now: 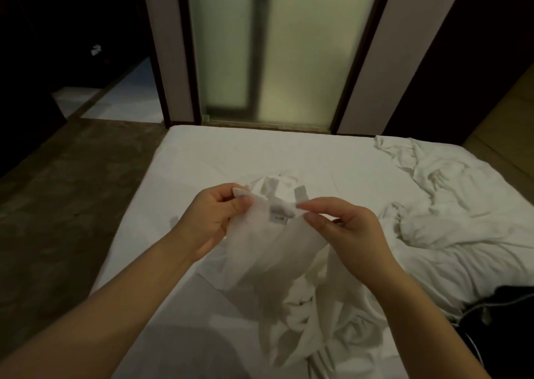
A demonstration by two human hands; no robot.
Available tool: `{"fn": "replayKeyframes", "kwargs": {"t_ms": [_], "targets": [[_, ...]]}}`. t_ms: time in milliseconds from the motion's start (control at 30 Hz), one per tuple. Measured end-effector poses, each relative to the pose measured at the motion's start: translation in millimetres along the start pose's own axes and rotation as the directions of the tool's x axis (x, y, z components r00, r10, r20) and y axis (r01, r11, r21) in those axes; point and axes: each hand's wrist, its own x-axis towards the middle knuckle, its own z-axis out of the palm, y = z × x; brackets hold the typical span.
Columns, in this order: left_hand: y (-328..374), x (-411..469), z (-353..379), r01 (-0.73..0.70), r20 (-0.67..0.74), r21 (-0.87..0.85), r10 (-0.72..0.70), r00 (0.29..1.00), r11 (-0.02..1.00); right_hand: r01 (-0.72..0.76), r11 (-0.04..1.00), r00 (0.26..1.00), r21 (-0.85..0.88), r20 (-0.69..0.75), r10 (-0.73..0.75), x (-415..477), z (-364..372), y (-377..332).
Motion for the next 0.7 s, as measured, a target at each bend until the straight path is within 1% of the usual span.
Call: {"fn": "replayKeyframes", "kwargs": {"t_ms": [33,100,133,200,300,367,433,500,600,700], "targets": [[-0.1,-3.8,3.5,-0.054,0.013,0.113,0.053,0.998,0.992,-0.016,1.000,1.000,0.008,0.015,0.016,-4.3,-2.6,0.0],[2.5,-12.0,13.1,-0.176,0.120,0.337,0.144,0.982,0.925,-0.063,0.996,0.997,0.055,0.045,0.061,-13.6,-6.7,-0.8],[4.9,-15.6,18.6,-0.222,0.178,0.407,0.161,0.971,0.886,-0.074,0.994,0.996,0.075,0.056,0.070,-17.8,-7.6,-2.1],[9.2,-22.0,29.4,-0.284,0.248,0.482,0.181,0.952,0.829,-0.060,0.993,0.996,0.098,0.076,0.053,-26.1,-8.2,-6.3],[13.4,-32.4,42.5,-0.346,0.325,0.479,0.202,0.924,0.807,-0.053,0.988,0.994,0.143,0.098,0.039,-40.7,-10.5,-11.5],[14.0,-39.5,46.5,-0.316,0.351,0.480,0.151,0.924,0.819,-0.070,0.980,0.995,0.188,0.088,0.054,-51.4,-15.6,-11.6],[15.4,-46.5,52.2,-0.283,0.359,0.521,0.094,0.929,0.805,-0.081,0.971,0.995,0.226,0.070,0.066,-62.8,-20.2,-12.3],[15.7,-51.5,60.1,-0.280,0.360,0.545,0.081,0.930,0.790,-0.086,0.964,0.996,0.253,0.032,0.080,-72.4,-22.4,-15.1],[12.9,-55.7,74.3,-0.317,0.343,0.557,0.135,0.930,0.768,-0.099,0.977,0.991,0.188,-0.068,0.114,-80.6,-23.9,-15.8],[6.3,-52.3,83.2,-0.336,0.287,0.542,0.206,0.936,0.770,-0.120,0.992,0.985,0.046,-0.120,0.125,-81.0,-25.6,-17.9]]}}
